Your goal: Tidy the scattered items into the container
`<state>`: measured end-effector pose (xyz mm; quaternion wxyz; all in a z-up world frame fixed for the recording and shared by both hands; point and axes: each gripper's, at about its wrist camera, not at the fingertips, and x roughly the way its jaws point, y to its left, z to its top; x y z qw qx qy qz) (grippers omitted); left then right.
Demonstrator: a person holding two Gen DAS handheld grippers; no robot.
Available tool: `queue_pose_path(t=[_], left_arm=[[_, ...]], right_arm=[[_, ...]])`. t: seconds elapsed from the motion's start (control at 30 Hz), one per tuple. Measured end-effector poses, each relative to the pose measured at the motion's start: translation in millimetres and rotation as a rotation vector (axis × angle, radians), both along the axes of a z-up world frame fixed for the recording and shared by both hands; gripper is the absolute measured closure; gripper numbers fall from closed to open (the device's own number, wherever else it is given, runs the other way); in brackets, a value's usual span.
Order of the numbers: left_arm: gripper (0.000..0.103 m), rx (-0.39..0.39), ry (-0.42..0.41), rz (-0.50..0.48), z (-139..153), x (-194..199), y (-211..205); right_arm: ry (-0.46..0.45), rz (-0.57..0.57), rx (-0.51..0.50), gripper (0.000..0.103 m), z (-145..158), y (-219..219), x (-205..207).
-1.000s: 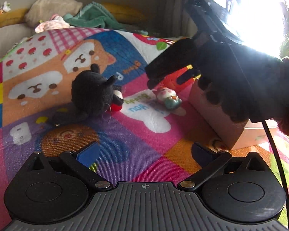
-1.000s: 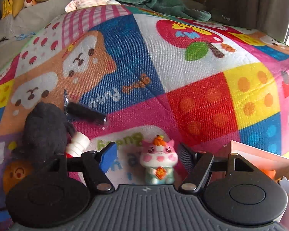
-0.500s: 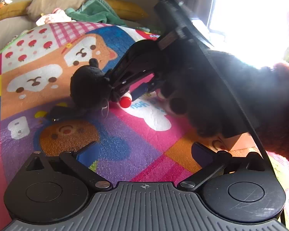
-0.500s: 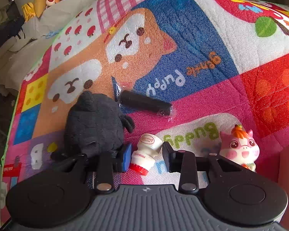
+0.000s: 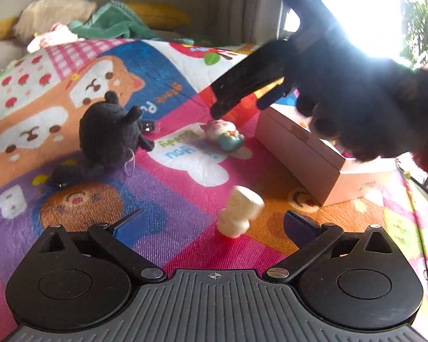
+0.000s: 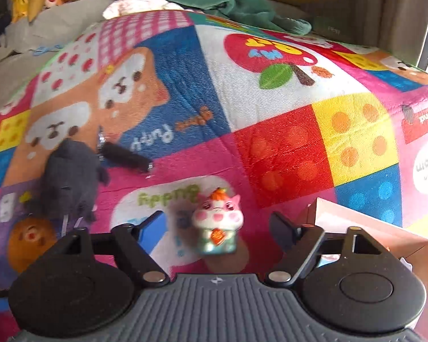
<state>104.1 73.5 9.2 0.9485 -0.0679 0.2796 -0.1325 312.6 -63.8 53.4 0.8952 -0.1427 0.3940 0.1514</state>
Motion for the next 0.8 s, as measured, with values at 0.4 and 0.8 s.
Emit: queue_pose_path(t=[0.4, 0.8], left_arm=[[0.000, -0.086, 0.002, -0.013, -2, 1, 10], [0.000, 0.088, -0.055, -0.185, 3, -15, -35]], right_arm=[[0.014, 0.092, -0.015, 0.056, 13, -7, -49], [-0.080, -0.057, 0.070, 0.056, 15, -157, -235]])
